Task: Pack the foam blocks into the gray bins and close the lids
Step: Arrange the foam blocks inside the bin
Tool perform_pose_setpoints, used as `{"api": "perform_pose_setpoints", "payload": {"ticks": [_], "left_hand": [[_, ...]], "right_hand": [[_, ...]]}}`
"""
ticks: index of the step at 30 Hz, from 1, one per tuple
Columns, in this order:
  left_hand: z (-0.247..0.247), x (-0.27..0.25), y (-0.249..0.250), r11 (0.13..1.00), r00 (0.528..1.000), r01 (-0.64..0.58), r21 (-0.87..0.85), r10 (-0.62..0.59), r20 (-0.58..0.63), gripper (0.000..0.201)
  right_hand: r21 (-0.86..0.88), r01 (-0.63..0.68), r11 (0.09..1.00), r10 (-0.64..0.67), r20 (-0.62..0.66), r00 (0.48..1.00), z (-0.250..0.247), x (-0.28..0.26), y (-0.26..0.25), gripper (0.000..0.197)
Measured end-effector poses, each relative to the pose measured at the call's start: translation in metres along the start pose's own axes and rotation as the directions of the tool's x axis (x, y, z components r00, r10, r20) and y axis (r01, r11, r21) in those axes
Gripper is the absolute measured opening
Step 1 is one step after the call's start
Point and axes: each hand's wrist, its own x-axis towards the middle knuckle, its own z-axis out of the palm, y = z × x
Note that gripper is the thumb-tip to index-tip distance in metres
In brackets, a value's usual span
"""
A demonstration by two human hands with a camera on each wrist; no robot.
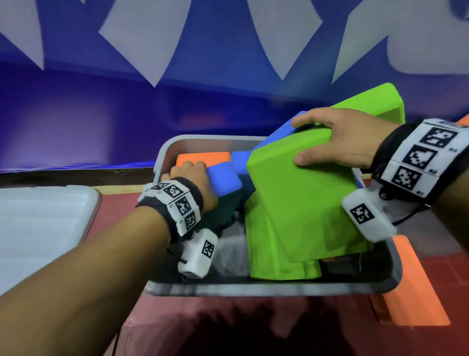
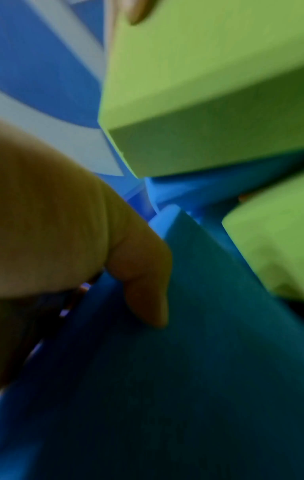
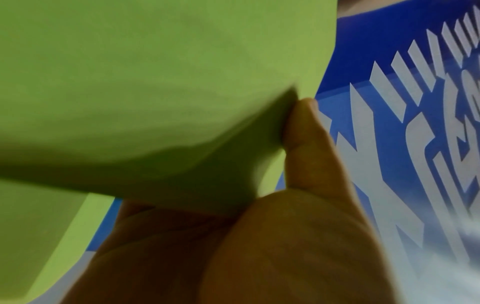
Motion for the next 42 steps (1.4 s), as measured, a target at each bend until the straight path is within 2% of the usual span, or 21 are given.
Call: {"api": "perform_pose_setpoints", "payload": {"ticks": [2, 4, 6, 8, 10, 11, 13, 16, 17, 21, 23, 26, 29, 32, 33, 35, 38, 40, 42], "left_hand": [[0.006, -0.004, -0.013, 0.994, 0.996, -0.069, 0.085, 0.073, -0.045, 0.058], [0.017, -0.007, -0.023, 0.985, 0.991, -0.119, 0.121, 0.124, -0.040, 0.065], [0.024, -0.007, -0.029, 0.984, 0.989, -0.117, 0.136, 0.129, -0.079, 0.073], [0.025, -0.004, -0.030, 0.994, 0.991, -0.041, 0.102, 0.053, -0.120, 0.067], [0.022, 0.000, -0.029, 0.994, 0.988, 0.099, -0.040, -0.103, -0.114, 0.052], [0.022, 0.002, -0.028, 0.977, 0.982, 0.165, -0.133, -0.175, -0.067, 0.050], [0.028, 0.006, -0.025, 0.926, 0.972, 0.233, -0.296, -0.230, 0.047, 0.063], [0.039, 0.002, -0.019, 0.914, 0.985, 0.172, -0.366, -0.154, 0.080, 0.074], [0.041, -0.002, -0.017, 0.927, 0.988, 0.149, -0.344, -0.123, 0.097, 0.076], [0.048, -0.015, -0.008, 0.997, 0.991, -0.013, -0.081, 0.024, 0.135, 0.096], [0.048, -0.016, -0.006, 0.991, 0.982, -0.020, -0.129, 0.044, 0.183, 0.101], [0.045, -0.012, -0.009, 0.960, 0.989, 0.101, -0.263, -0.067, 0.135, 0.095], [0.036, -0.012, -0.003, 0.908, 0.998, 0.059, -0.416, -0.067, -0.004, 0.079], [0.031, -0.007, 0.007, 0.850, 0.996, 0.084, -0.520, -0.081, 0.028, 0.068], [0.032, -0.007, 0.008, 0.856, 0.993, 0.118, -0.503, -0.100, 0.064, 0.071], [0.038, -0.011, 0.006, 0.918, 0.984, 0.163, -0.363, -0.123, 0.131, 0.079], [0.053, -0.011, -0.005, 0.985, 0.986, 0.070, -0.158, -0.044, 0.162, 0.088], [0.055, -0.004, -0.015, 0.989, 0.976, 0.061, -0.137, -0.031, 0.215, 0.102], [0.051, 0.004, -0.020, 0.979, 0.966, 0.097, -0.179, -0.049, 0.255, 0.106]], "right_hand": [[0.014, 0.001, 1.000, -0.001, -0.003, 1.000, 0.000, -0.001, 0.002, 0.067], [0.022, 0.001, 1.000, -0.001, -0.003, 1.000, 0.001, -0.002, 0.004, 0.066], [0.034, 0.001, 0.999, -0.001, -0.003, 1.000, 0.001, -0.003, 0.007, 0.065], [0.051, 0.001, 0.999, -0.001, 0.003, 1.000, 0.002, -0.005, 0.011, 0.064], [0.086, -0.002, 0.996, 0.002, 0.005, 1.000, 0.002, -0.008, 0.016, 0.063], [0.109, -0.007, 0.994, 0.007, 0.005, 1.000, 0.003, -0.009, 0.019, 0.062], [0.156, -0.017, 0.988, 0.018, 0.000, 1.000, 0.005, -0.012, 0.023, 0.063], [0.219, -0.010, 0.976, 0.016, -0.028, 0.999, 0.008, -0.014, 0.027, 0.067], [0.236, -0.005, 0.972, 0.013, -0.034, 0.999, 0.009, -0.014, 0.027, 0.068], [0.256, -0.006, 0.967, 0.015, -0.031, 0.999, 0.010, -0.014, 0.029, 0.067], [0.264, -0.011, 0.965, 0.019, -0.026, 0.999, 0.009, -0.014, 0.030, 0.065], [0.292, -0.012, 0.956, 0.023, -0.034, 0.999, 0.010, -0.015, 0.032, 0.067], [0.350, -0.003, 0.937, 0.016, -0.032, 0.999, 0.013, -0.014, 0.032, 0.080], [0.377, -0.030, 0.926, 0.033, -0.003, 0.999, 0.014, -0.011, 0.027, 0.079], [0.382, -0.042, 0.923, 0.048, -0.007, 0.999, 0.014, -0.011, 0.027, 0.073], [0.394, -0.048, 0.918, 0.069, -0.038, 0.997, 0.016, -0.009, 0.028, 0.062], [0.405, -0.040, 0.913, 0.070, -0.060, 0.996, 0.020, -0.009, 0.031, 0.056], [0.420, -0.042, 0.906, 0.075, -0.062, 0.995, 0.021, -0.011, 0.032, 0.055], [0.431, -0.044, 0.901, 0.080, -0.064, 0.995, 0.021, -0.013, 0.032, 0.055]]}}
